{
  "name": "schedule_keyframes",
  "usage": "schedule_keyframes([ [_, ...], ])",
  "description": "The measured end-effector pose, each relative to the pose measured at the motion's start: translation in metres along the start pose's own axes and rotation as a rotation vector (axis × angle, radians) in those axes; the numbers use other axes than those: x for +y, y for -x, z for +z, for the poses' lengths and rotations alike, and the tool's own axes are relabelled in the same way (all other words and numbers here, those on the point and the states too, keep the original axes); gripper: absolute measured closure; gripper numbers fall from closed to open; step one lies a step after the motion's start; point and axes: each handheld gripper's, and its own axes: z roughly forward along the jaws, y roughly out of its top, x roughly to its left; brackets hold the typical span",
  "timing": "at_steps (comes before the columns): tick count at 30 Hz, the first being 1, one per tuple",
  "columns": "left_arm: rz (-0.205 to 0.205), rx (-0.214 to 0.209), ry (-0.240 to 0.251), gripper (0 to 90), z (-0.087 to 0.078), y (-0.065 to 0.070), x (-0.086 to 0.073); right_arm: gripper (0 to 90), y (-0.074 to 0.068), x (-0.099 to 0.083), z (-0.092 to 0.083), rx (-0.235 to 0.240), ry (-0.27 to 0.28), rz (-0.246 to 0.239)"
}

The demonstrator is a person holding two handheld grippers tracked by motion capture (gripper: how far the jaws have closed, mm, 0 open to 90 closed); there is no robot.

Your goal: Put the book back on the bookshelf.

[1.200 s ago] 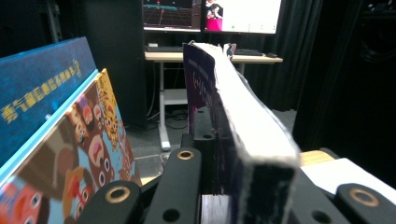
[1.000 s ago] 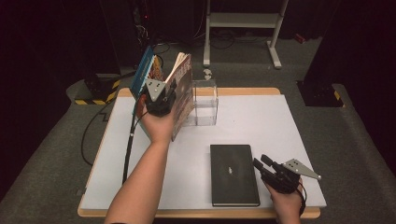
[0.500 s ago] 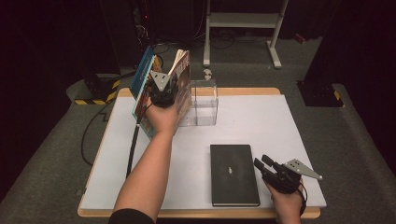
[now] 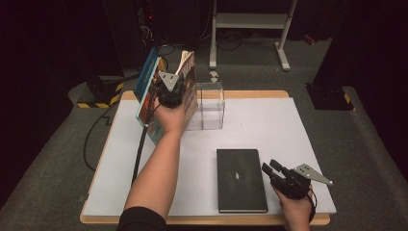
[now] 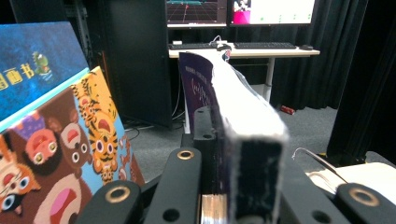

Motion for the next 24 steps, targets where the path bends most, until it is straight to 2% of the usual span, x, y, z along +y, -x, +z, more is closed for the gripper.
schedule_keyframes([
  [7,0.004,0.005,0.002,83.5,-0.002,0.001,-0.006,56.0,0.000,0.000,0.000,0.005,-0.003,0.003],
  [8,0.016,0.006,0.000,83.1,-0.003,0.002,-0.007,56.0,0.000,-0.001,0.000,0.008,-0.003,0.005],
  [9,0.058,0.015,0.002,82.6,-0.006,0.005,-0.009,56.0,0.000,-0.001,0.000,0.009,-0.004,0.006],
  [10,0.072,0.018,0.002,82.1,-0.007,0.006,-0.010,56.0,0.000,0.000,0.000,0.009,-0.003,0.006],
  [13,0.086,0.020,-0.011,81.2,-0.011,0.007,-0.013,56.0,0.000,0.000,0.000,0.011,0.003,0.008],
  [18,0.081,0.025,-0.017,79.1,-0.014,0.006,-0.014,55.9,-0.001,0.000,-0.001,0.015,0.004,0.011],
  [19,0.062,0.024,-0.029,76.9,-0.014,0.006,-0.015,55.9,-0.001,0.000,0.000,0.016,0.001,0.010],
  [20,0.065,0.025,-0.035,73.1,-0.014,0.006,-0.016,55.9,-0.001,0.000,0.000,0.016,-0.001,0.009],
  [24,0.062,0.016,-0.055,70.1,-0.013,0.007,-0.018,55.8,-0.001,0.000,0.000,0.015,-0.002,0.008],
])
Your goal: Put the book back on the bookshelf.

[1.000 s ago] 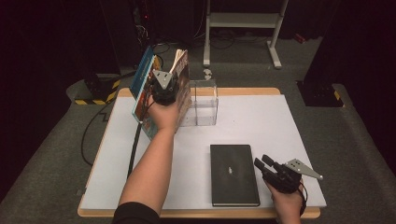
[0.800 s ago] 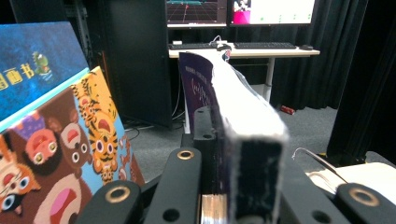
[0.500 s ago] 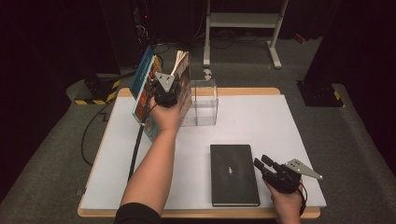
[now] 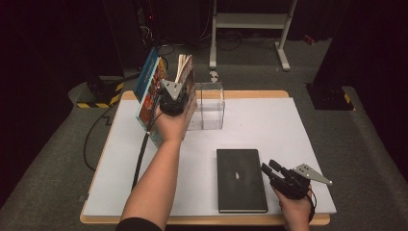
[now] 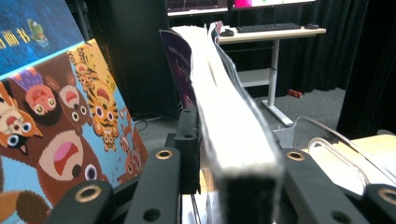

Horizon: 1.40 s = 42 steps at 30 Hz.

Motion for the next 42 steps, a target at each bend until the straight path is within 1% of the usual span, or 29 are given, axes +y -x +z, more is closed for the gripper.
schedule_keyframes([
  [3,-0.007,-0.003,-0.010,66.1,0.001,-0.001,-0.001,55.8,0.000,0.000,0.000,-0.002,0.000,0.000],
  [4,-0.047,-0.016,-0.035,64.4,0.001,-0.002,-0.001,55.8,0.001,0.000,0.000,-0.003,0.000,0.001],
  [6,-0.084,-0.025,-0.051,60.6,-0.001,-0.003,-0.002,55.7,0.001,0.000,0.000,-0.006,-0.001,0.000],
  [8,-0.098,-0.041,-0.060,57.0,-0.003,-0.004,-0.002,55.7,0.002,0.000,0.000,-0.007,-0.002,0.005],
  [11,-0.086,-0.042,-0.066,53.0,-0.007,-0.003,-0.002,55.6,0.001,0.000,0.001,-0.007,-0.003,-0.009],
  [12,-0.067,-0.034,-0.068,51.8,-0.011,-0.003,-0.002,55.4,0.001,0.001,0.000,-0.006,0.002,-0.012],
  [13,-0.067,-0.034,-0.068,50.4,-0.011,-0.003,-0.002,55.4,0.001,0.001,0.000,-0.005,0.002,-0.012],
  [14,-0.050,-0.023,-0.061,50.4,-0.013,-0.002,-0.003,55.4,0.001,0.001,0.000,-0.005,0.001,-0.012],
  [15,-0.050,-0.023,-0.063,50.0,-0.018,-0.003,-0.004,55.3,0.001,0.001,0.000,-0.004,0.000,-0.012],
  [18,-0.062,-0.026,-0.068,49.6,-0.023,-0.005,-0.006,55.2,0.000,0.001,0.001,0.000,-0.005,-0.015],
  [22,-0.053,-0.027,-0.078,49.6,-0.027,-0.006,-0.008,55.2,-0.002,0.001,0.002,-0.002,-0.010,-0.021],
  [26,-0.054,-0.039,-0.088,49.5,-0.034,-0.006,-0.012,55.1,-0.002,0.000,0.002,-0.002,-0.012,-0.023],
  [30,-0.055,-0.045,-0.087,49.6,-0.040,-0.004,-0.015,55.7,-0.002,0.000,0.003,-0.001,-0.017,-0.024],
  [32,-0.060,-0.050,-0.084,49.5,-0.044,-0.004,-0.018,55.5,-0.004,0.000,0.003,0.001,-0.025,-0.035],
  [34,-0.060,-0.056,-0.085,49.4,-0.049,-0.004,-0.021,55.1,-0.004,0.000,0.004,0.001,-0.029,-0.038],
  [35,-0.060,-0.056,-0.085,49.3,-0.049,-0.004,-0.021,55.1,-0.004,0.000,0.004,0.001,-0.029,-0.038],
  [40,-0.063,-0.066,-0.078,49.3,-0.064,-0.004,-0.022,54.2,-0.006,0.000,0.005,-0.001,-0.041,-0.044],
  [41,-0.063,-0.066,-0.078,50.4,-0.064,-0.004,-0.022,54.2,-0.006,0.000,0.005,-0.001,-0.041,-0.044],
  [42,-0.063,-0.071,-0.070,52.2,-0.069,-0.004,-0.022,54.2,-0.005,-0.001,0.005,-0.001,-0.045,-0.046],
])
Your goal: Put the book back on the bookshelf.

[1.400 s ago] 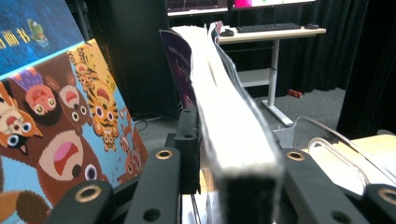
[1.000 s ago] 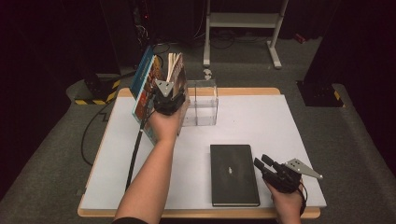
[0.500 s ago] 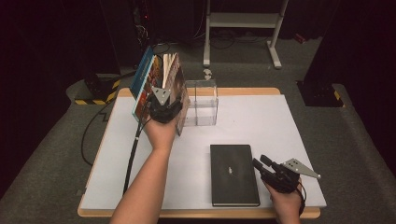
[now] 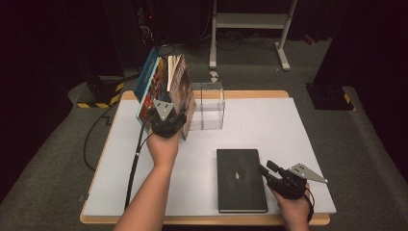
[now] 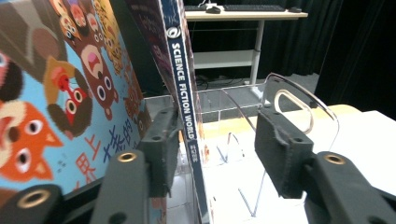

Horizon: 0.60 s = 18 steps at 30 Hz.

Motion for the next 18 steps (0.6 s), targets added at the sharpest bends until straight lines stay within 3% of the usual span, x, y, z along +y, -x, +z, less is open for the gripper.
schedule_keyframes([
  [5,-0.006,-0.012,0.009,52.3,-0.009,0.000,-0.002,53.6,0.001,-0.001,0.000,-0.004,-0.007,0.009],
  [11,-0.009,-0.044,-0.020,52.9,-0.018,0.001,-0.010,51.5,0.001,-0.001,0.000,-0.021,-0.018,0.010],
  [17,-0.005,-0.091,-0.040,51.4,-0.030,0.001,-0.023,49.1,0.001,-0.001,0.001,-0.037,-0.029,-0.008],
  [18,-0.005,-0.114,-0.056,50.8,-0.033,0.001,-0.029,48.4,0.000,-0.001,0.001,-0.043,-0.038,-0.019],
])
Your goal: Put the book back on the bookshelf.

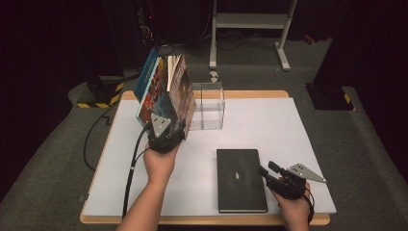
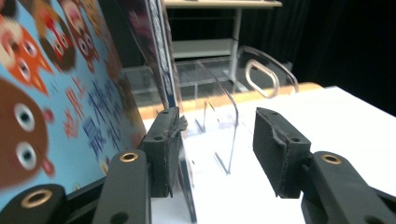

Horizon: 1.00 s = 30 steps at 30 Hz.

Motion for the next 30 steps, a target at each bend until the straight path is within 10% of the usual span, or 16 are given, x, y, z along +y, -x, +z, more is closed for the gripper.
schedule_keyframes([
  [13,0.031,-0.109,-0.068,45.8,-0.016,0.001,-0.036,42.8,-0.004,0.000,0.003,-0.016,-0.045,-0.051],
  [23,0.030,-0.320,-0.145,34.9,-0.017,0.011,-0.078,33.1,-0.012,-0.001,0.005,-0.015,-0.091,-0.086],
  [30,0.089,-0.357,-0.199,27.7,-0.012,0.014,-0.097,28.9,-0.009,-0.005,0.011,-0.037,-0.132,-0.066],
])
